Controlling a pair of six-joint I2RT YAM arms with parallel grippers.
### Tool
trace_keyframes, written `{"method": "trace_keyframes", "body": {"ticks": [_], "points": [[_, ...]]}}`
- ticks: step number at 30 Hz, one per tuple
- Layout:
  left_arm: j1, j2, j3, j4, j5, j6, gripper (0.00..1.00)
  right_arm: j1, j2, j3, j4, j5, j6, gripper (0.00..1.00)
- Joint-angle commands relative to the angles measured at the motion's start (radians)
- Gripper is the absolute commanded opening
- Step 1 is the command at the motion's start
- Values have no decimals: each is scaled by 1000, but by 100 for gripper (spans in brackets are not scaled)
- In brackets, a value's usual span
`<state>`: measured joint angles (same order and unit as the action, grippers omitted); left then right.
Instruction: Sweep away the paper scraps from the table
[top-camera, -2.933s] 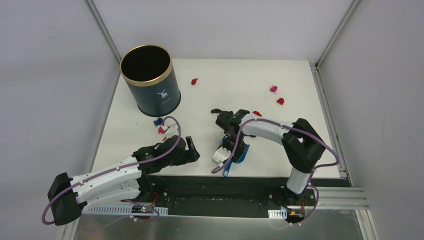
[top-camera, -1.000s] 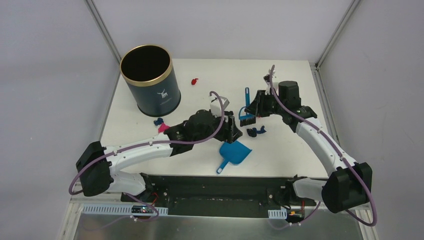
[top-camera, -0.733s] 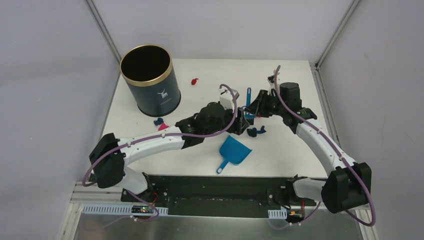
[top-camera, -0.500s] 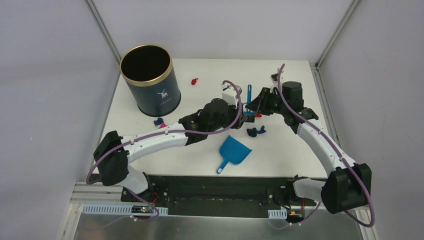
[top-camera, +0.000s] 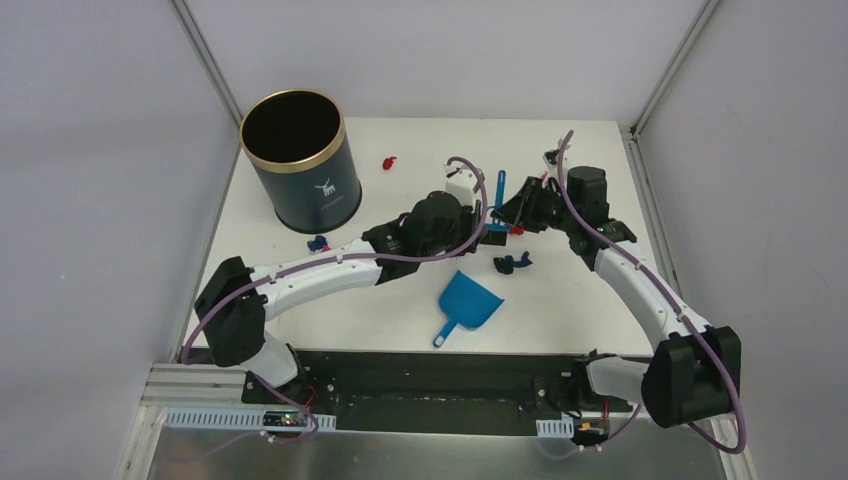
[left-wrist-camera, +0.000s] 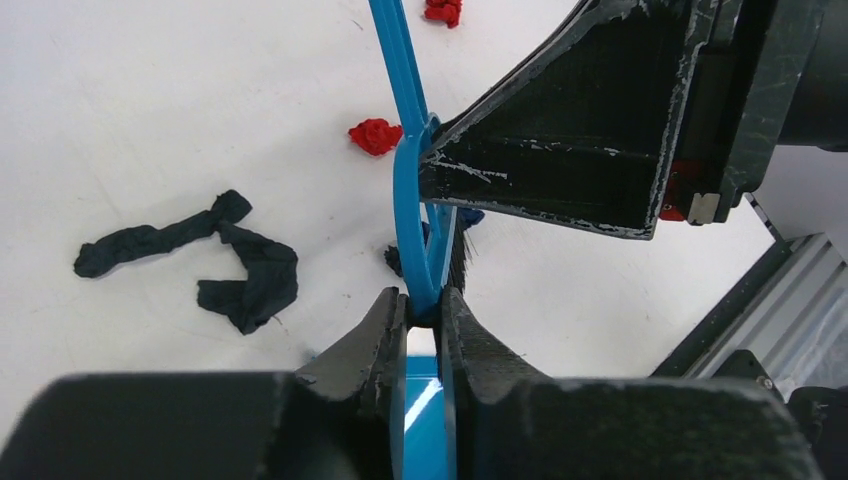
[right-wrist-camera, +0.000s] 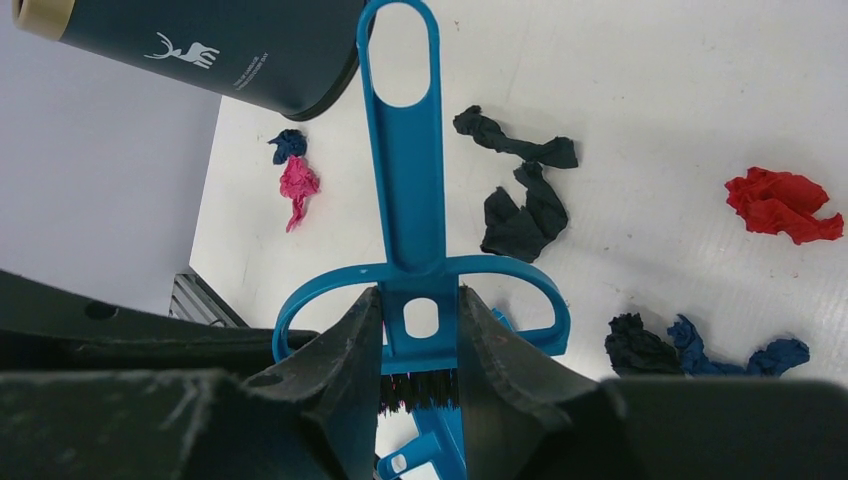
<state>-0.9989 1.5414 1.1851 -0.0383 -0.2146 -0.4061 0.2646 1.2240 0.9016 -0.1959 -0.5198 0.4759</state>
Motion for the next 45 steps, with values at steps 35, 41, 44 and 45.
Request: {"method": "trace_keyframes", "body": {"ticks": [35, 41, 44, 45], "points": [[129, -444, -257, -500, 904, 397, 0, -136, -6, 9, -448, -959, -968, 73], [298, -347, -291, -366, 1166, 382, 0, -52, -2, 2, -499, -822, -1018, 66], [326, -309, -286, -315, 1238, 323, 0, 31, 12, 25, -612, -730, -1137, 61], [328, -310, -292, -304, 1253, 316, 0, 49, 18, 22, -618, -724, -1141, 60]]}}
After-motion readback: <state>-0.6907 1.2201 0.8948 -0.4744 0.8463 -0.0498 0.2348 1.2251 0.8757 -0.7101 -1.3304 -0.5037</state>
